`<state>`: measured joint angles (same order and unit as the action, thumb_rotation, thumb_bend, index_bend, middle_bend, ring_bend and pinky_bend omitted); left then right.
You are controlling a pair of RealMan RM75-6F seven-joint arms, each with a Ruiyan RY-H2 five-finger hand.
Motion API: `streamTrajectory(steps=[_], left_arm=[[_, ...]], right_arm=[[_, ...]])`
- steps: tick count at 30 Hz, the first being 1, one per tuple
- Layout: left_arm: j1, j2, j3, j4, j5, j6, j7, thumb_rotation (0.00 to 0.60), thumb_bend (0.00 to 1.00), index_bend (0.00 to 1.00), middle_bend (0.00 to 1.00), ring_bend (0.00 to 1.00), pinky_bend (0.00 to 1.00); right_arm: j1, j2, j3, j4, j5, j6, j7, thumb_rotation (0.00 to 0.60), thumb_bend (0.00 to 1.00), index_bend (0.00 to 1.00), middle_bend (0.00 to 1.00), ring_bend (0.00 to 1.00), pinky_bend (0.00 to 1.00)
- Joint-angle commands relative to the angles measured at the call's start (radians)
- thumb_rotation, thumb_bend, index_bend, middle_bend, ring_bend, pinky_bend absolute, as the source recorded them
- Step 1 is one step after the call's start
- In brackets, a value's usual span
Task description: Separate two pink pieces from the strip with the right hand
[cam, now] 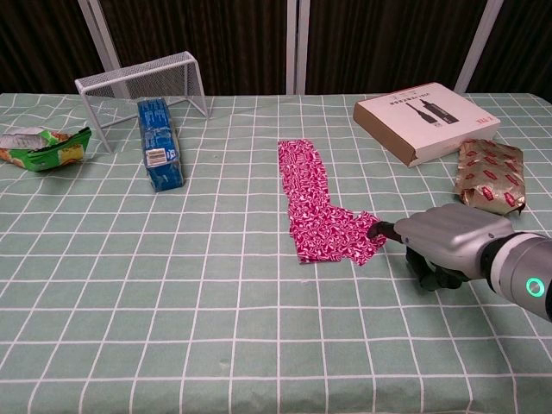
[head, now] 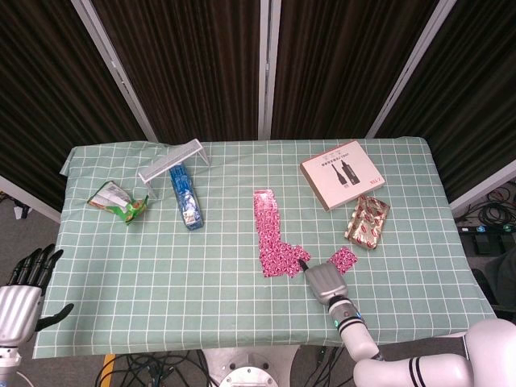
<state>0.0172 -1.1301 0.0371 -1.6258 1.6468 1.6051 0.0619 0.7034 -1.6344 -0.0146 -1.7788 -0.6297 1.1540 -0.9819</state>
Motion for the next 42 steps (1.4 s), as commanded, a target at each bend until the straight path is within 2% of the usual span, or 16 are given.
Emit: streamTrajectory(steps=[1,10,13,27,32,36,39,40,41,42], left_arm=[[0.0,0.0,0.001,-0.002,0.002,-0.001,0.003,0.6,0.15,0.02,0.0,0.0,0.12],[-0.004,-0.001,0.001,-0.015,0.007,-0.006,0.021,0.6,0.15,0.02,0.0,0.0,0.12],[-0.004,-0.002,0.002,-0.017,0.009,-0.007,0.026,0.6,0.15,0.02,0.0,0.0,0.12],[0.0,0.003,0.004,-0.027,0.005,-0.006,0.032,0.6,0.15,0.02,0.0,0.0,0.12],[-0.001,0.004,0.003,-0.03,0.008,-0.004,0.035,0.6,0.15,0.02,0.0,0.0,0.12],[0.0,0.003,0.001,-0.033,0.014,0.003,0.038,0.6,0.15,0.02,0.0,0.0,0.12],[-0.001,0.001,-0.001,-0.033,0.017,0.005,0.04,0.6,0.15,0.02,0.0,0.0,0.12],[-0.002,0.0,-0.002,-0.032,0.017,0.006,0.041,0.6,0.15,0.02,0.0,0.0,0.12],[-0.002,-0.001,-0.002,-0.032,0.018,0.006,0.041,0.6,0.15,0.02,0.0,0.0,0.12],[-0.003,-0.002,-0.002,-0.032,0.019,0.006,0.041,0.6,0.15,0.02,0.0,0.0,0.12]], right_arm=[[-0.017,0.024,-0.031,-0.02,-0.024,0.01,0.018,0.6,1.0,0.1,0.9,0.82,0.72],[-0.086,0.111,-0.131,-0.094,-0.156,0.057,0.086,0.6,1.0,0.1,0.9,0.82,0.72],[-0.1,0.145,-0.155,-0.129,-0.164,0.038,0.115,0.6,1.0,0.1,0.9,0.82,0.72],[-0.157,0.276,-0.258,-0.229,-0.261,0.019,0.174,0.6,1.0,0.1,0.9,0.82,0.72],[-0.183,0.308,-0.262,-0.248,-0.327,0.045,0.211,0.6,1.0,0.1,0.9,0.82,0.72],[-0.242,0.309,-0.219,-0.22,-0.532,0.148,0.348,0.6,1.0,0.11,0.89,0.82,0.72],[-0.305,0.271,-0.18,-0.135,-0.76,0.296,0.49,0.6,1.0,0.14,0.89,0.81,0.72],[-0.328,0.248,-0.162,-0.077,-0.854,0.367,0.551,0.6,1.0,0.16,0.89,0.81,0.72],[-0.343,0.23,-0.149,-0.027,-0.916,0.419,0.59,0.6,0.96,0.17,0.86,0.78,0.71],[-0.354,0.216,-0.137,0.026,-0.967,0.463,0.62,0.6,0.85,0.18,0.79,0.71,0.67]])
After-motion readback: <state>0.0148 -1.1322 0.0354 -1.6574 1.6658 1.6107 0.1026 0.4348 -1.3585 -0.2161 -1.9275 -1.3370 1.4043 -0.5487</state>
